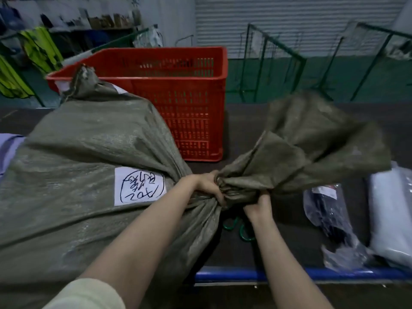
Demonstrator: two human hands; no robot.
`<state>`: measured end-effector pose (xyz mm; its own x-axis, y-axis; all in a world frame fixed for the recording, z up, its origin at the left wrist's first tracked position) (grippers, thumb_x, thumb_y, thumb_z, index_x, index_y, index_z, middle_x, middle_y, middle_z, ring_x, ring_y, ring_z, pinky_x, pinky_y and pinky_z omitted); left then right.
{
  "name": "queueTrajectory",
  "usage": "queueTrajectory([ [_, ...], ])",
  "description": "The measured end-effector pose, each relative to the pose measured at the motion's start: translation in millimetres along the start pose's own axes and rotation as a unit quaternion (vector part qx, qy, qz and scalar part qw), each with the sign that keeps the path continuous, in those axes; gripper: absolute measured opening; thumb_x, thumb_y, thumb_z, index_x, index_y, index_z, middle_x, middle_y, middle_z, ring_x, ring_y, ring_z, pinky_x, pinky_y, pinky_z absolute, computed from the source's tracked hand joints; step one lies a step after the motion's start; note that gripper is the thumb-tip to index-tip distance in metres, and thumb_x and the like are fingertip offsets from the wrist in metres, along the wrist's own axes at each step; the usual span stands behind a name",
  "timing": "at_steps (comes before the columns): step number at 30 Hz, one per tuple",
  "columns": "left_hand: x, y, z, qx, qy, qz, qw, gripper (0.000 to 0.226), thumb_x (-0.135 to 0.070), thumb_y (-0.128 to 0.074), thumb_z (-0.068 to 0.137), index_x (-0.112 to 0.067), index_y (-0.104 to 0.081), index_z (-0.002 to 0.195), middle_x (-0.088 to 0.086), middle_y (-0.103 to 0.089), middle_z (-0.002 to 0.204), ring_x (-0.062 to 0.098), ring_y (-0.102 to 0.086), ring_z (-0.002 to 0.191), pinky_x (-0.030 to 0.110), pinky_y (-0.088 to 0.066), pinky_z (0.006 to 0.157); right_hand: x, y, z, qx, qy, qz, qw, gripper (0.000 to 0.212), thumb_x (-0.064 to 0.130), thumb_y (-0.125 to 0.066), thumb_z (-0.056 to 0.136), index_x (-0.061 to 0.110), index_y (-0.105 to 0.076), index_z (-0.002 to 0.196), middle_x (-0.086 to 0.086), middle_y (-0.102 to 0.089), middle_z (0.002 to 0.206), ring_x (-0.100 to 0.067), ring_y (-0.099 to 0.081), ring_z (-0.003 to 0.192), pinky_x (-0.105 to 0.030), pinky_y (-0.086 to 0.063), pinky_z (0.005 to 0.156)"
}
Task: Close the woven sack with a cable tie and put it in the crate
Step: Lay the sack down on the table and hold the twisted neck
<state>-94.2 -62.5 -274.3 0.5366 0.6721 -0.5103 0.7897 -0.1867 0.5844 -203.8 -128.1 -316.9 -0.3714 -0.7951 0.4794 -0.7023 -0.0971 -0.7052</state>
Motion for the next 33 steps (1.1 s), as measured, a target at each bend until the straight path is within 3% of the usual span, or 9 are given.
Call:
queueTrajectory([
  [2,-3.7,5.4,7.4,-0.065,0.013,0.124,0.99,0.127,-0.036,-0.081,0.063,-0.026,0.012,0.148,0.017,-0.011,0.157,0.035,-0.016,0.144,0.045,-0.022,0.117,-4.4,22.7,-0.7,-0.033,-0.049,-0.03,0.998,0.047,0.025,-0.046,0.094,0.008,-0.043,0.138,-0.015,-0.048,0.141,-0.031,-0.051,0.118,-0.04,-0.042,0.097],
  [4,-13.7,8.4,7.6,-0.083,0.002,0.183,0.98,0.135,-0.04,-0.082,0.06,-0.031,0.023,0.145,0.016,-0.002,0.158,0.038,-0.011,0.144,0.049,-0.018,0.116,4.0,29.2,-1.4,-0.033,-0.058,-0.054,0.996,0.04,0.017,-0.053,0.09,0.008,-0.05,0.129,-0.014,-0.055,0.132,-0.028,-0.058,0.104,-0.037,-0.048,0.088],
  [14,-86.2,-19.7,20.8,-0.1,-0.05,0.279,0.954,0.123,-0.058,-0.073,0.062,-0.028,0.01,0.149,0.01,-0.013,0.159,0.03,-0.021,0.145,0.046,-0.024,0.113,30.5,24.1,1.5,-0.027,-0.001,-0.095,0.995,0.035,0.012,-0.054,0.088,0.002,-0.059,0.121,-0.012,-0.065,0.101,-0.023,-0.061,0.085,-0.039,-0.048,0.09],
  [18,-111.8,-13.1,12.5,-0.341,-0.155,0.238,0.896,0.084,-0.03,-0.062,0.077,-0.028,-0.016,0.148,0.004,-0.039,0.148,0.028,-0.049,0.128,0.038,-0.041,0.095,70.1,5.7,-6.2,-0.037,0.137,-0.221,0.965,0.028,0.005,-0.057,0.087,0.001,-0.062,0.114,-0.008,-0.063,0.103,-0.017,-0.06,0.088,-0.03,-0.047,0.085],
  [21,-116.3,-12.1,6.5,-0.45,-0.193,0.268,0.83,0.09,-0.027,-0.067,0.071,-0.033,-0.018,0.147,0.011,-0.034,0.152,0.032,-0.048,0.128,0.043,-0.039,0.098,77.3,9.6,-1.7,0.002,0.157,-0.255,0.954,0.024,0.005,-0.057,0.087,0.013,-0.063,0.108,0.0,-0.066,0.1,-0.009,-0.062,0.092,-0.023,-0.048,0.085],
  [25,-87.3,-36.4,53.6,-0.225,-0.058,0.326,0.916,0.089,-0.052,-0.059,0.078,-0.041,-0.003,0.147,0.013,-0.007,0.16,0.037,-0.016,0.144,0.059,-0.013,0.112,50.6,61.7,12.6,-0.1,-0.074,-0.258,0.958,0.018,0.019,-0.063,0.083,0.012,-0.061,0.1,-0.005,-0.061,0.091,-0.016,-0.058,0.078,-0.016,-0.051,0.048],
  [28,-65.5,-51.0,72.3,-0.116,0.014,0.352,0.929,0.092,-0.062,-0.056,0.076,-0.04,-0.002,0.148,0.016,-0.005,0.159,0.042,-0.01,0.144,0.062,-0.003,0.112,51.9,83.7,1.0,-0.121,-0.168,-0.276,0.939,0.015,0.019,-0.059,0.086,0.009,-0.054,0.076,-0.006,-0.055,0.078,-0.015,-0.053,0.063,-0.011,-0.039,0.029],
  [31,-68.4,-47.7,76.3,-0.138,0.004,0.352,0.926,0.089,-0.061,-0.055,0.077,-0.04,-0.004,0.148,0.016,-0.008,0.159,0.039,-0.012,0.145,0.064,-0.003,0.112,92.9,93.4,-1.8,-0.141,-0.107,-0.419,0.89,0.026,0.029,-0.056,0.086,0.008,-0.057,0.072,-0.004,-0.058,0.073,-0.008,-0.057,0.044,-0.013,-0.037,0.035],
  [33,-70.6,-48.4,75.8,-0.139,-0.004,0.347,0.928,0.087,-0.059,-0.054,0.078,-0.041,-0.005,0.147,0.017,-0.009,0.158,0.039,-0.012,0.145,0.065,-0.003,0.112,144.9,92.2,-4.0,-0.23,0.034,-0.591,0.772,0.034,0.037,-0.054,0.083,0.006,-0.067,0.081,-0.011,-0.069,0.088,-0.021,-0.071,0.071,-0.024,-0.048,0.063],
])
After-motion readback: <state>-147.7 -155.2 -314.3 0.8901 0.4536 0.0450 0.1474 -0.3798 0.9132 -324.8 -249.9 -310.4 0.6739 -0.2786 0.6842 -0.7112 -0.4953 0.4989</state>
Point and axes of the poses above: each hand's wrist, its own z-axis towards the middle knuckle, its own y-axis out of the back of the hand, x = y × z, the point moved 8 cm from there along z, towards the middle knuckle
